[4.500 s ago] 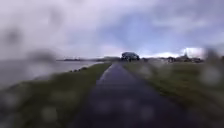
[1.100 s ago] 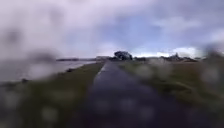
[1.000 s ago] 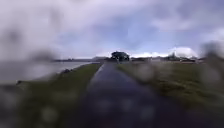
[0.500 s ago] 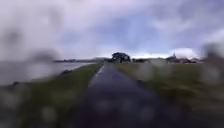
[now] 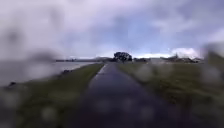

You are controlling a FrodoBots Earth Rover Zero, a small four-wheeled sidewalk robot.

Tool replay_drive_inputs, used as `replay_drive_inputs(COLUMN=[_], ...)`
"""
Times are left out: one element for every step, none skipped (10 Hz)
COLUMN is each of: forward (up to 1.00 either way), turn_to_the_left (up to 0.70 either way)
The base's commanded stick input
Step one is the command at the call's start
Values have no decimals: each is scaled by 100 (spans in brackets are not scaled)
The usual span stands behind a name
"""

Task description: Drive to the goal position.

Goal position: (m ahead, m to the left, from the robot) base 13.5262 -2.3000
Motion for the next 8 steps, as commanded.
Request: replay_drive_inputs(forward=[70, 70, 70, 70, 70, 70, 70, 70], turn_to_the_left=[0, 0, 0, 0, 0, 0, 0, 0])
